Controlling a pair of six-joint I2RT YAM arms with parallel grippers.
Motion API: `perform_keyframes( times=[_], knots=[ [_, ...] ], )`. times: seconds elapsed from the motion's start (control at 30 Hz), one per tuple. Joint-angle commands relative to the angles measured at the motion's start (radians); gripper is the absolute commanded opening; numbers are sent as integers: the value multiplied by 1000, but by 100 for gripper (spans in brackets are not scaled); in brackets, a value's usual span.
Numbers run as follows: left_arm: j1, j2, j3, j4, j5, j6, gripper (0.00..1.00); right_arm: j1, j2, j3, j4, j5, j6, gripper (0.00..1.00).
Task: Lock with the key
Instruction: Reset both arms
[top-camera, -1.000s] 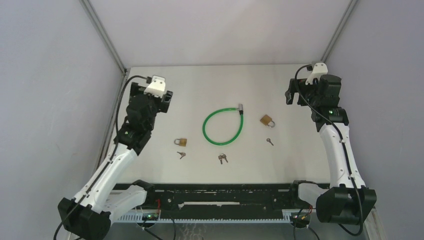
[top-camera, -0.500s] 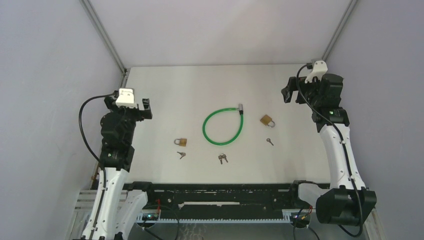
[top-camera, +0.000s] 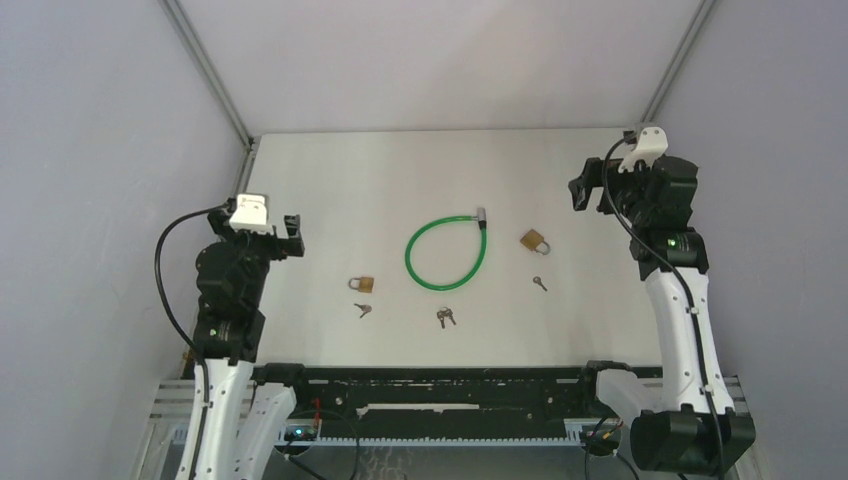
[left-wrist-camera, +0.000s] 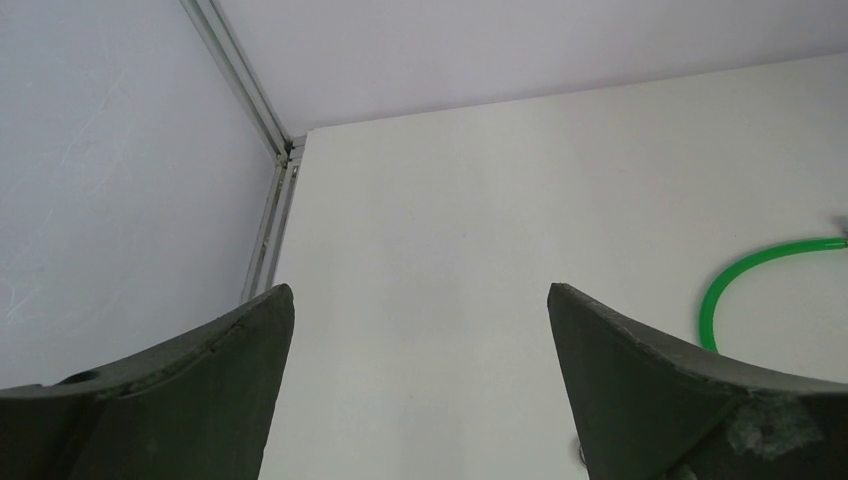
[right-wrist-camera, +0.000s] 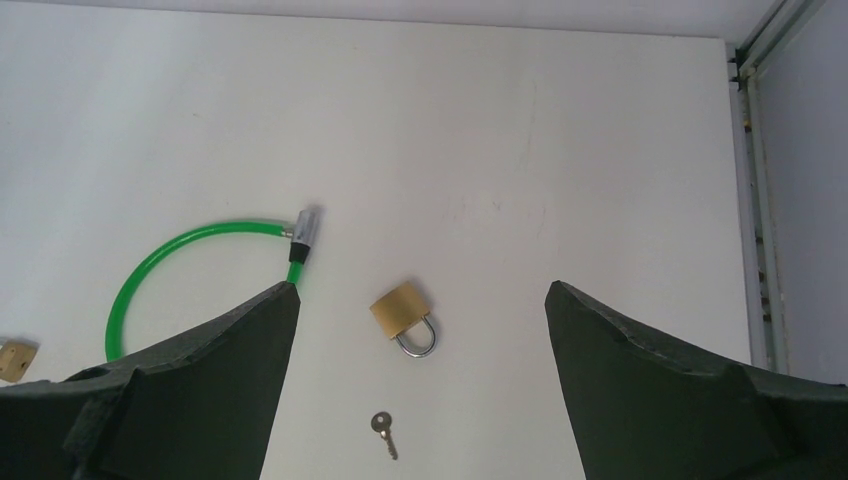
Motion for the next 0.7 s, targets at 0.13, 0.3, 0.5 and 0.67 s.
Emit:
perform_keyframes(
  times=[0.13, 0.3, 0.5, 0.67],
  knots=[
    [9, -70, 64, -39, 35, -39, 100, 8, -131, -102, 61, 16, -24, 100],
    [10, -40, 118, -26, 48, -18, 100, 10, -192, -150, 88, 54, -54, 100],
    [11, -24, 129, -6, 67, -47, 100, 10, -234, -168, 88, 20, -71, 100],
    [17, -29, 84, -3, 86, -38, 100, 8, -231, -169, 77, -12, -90, 100]
  ],
)
